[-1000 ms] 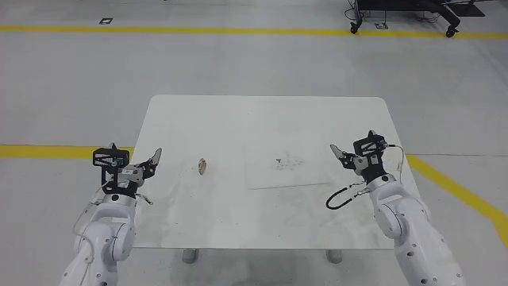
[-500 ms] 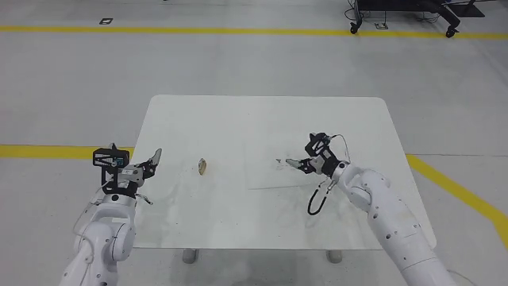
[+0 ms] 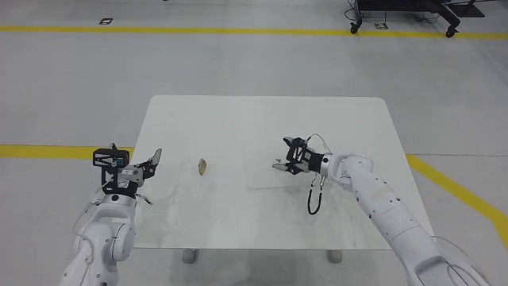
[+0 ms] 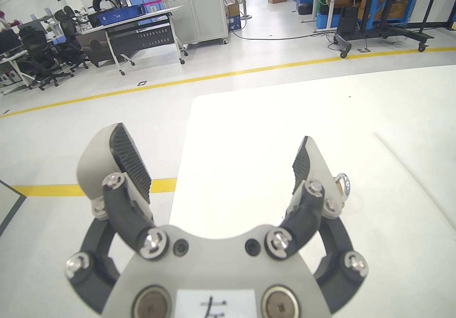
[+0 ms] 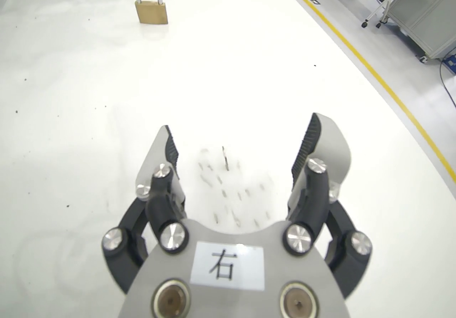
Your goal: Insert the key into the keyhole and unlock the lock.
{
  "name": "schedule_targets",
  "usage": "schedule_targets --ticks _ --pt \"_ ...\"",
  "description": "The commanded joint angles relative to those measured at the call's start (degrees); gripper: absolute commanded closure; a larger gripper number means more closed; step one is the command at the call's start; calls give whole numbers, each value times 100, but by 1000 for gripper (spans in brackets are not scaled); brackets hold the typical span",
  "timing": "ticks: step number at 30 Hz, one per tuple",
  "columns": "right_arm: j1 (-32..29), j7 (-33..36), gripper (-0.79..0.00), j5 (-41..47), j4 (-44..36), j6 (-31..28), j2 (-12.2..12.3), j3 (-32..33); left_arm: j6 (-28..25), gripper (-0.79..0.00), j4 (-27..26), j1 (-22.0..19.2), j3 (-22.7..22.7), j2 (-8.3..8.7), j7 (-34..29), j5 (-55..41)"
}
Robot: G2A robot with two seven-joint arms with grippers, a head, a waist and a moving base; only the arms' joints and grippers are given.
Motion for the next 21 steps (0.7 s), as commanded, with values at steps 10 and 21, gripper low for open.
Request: schedule_targets --ticks 10,21 --pt "401 -467 -329 -897 503 -227 11 -434 0 -785 0 0 0 0 0 0" --pt "706 -415 -74 -892 879 -140 -122 -768 0 -785 0 0 0 0 0 0"
